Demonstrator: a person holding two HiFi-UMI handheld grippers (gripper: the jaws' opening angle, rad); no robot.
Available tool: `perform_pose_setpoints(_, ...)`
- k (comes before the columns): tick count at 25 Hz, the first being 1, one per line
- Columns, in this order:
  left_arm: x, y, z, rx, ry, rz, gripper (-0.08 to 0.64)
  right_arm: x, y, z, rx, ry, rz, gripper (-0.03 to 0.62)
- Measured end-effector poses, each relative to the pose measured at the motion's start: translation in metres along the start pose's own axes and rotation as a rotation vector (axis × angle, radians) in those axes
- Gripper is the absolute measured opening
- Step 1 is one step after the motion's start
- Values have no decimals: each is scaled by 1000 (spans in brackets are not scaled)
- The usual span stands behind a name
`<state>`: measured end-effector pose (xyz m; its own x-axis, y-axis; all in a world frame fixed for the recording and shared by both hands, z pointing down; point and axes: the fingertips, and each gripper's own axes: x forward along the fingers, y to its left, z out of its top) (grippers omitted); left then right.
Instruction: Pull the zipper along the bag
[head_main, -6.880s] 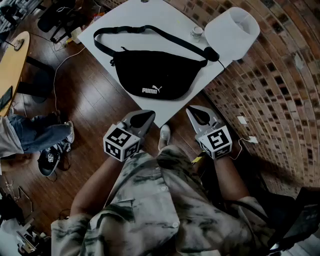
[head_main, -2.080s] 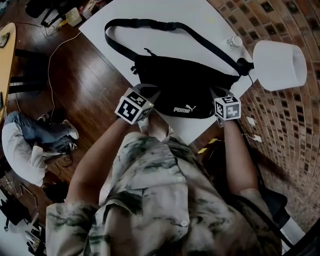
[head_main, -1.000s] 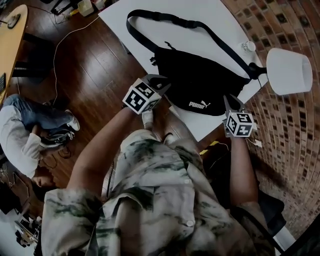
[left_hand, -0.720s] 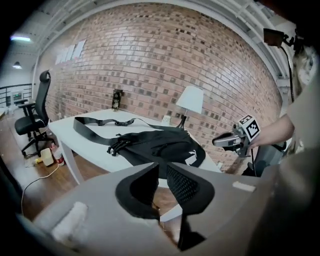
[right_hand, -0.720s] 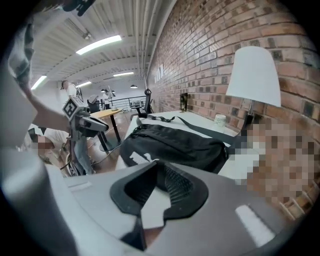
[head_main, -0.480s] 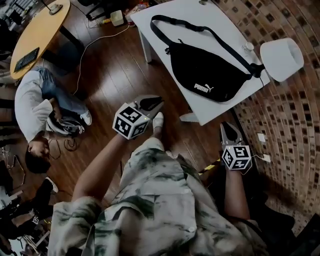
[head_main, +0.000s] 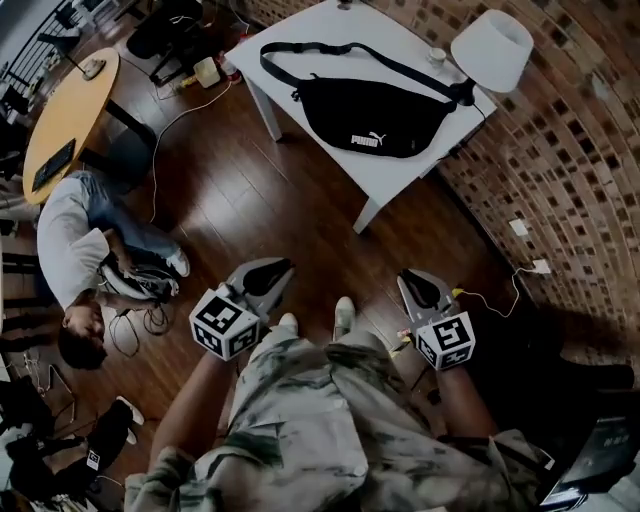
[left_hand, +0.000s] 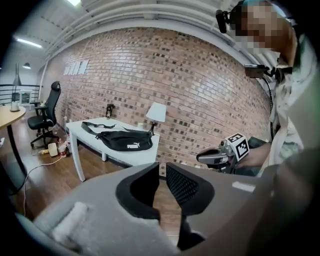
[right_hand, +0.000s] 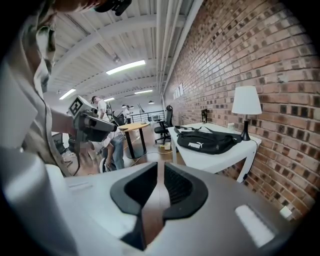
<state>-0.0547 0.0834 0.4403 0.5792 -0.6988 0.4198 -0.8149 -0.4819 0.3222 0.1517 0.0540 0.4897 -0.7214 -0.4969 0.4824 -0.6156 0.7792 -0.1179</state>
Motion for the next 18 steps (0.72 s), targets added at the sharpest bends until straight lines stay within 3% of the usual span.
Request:
perform_pose_setpoints(6, -46, -45, -5, 102, -18, -116, 48, -34, 73, 5, -27, -48, -39, 48)
perform_pose_setpoints(12, -131, -59, -31, 111, -59, -199, 48, -63, 166, 8, -6, -103, -112, 46)
perform_pose_setpoints(18, -195, -67, -77, 68, -49, -271, 44, -94, 253, 4, 5, -129, -180, 46)
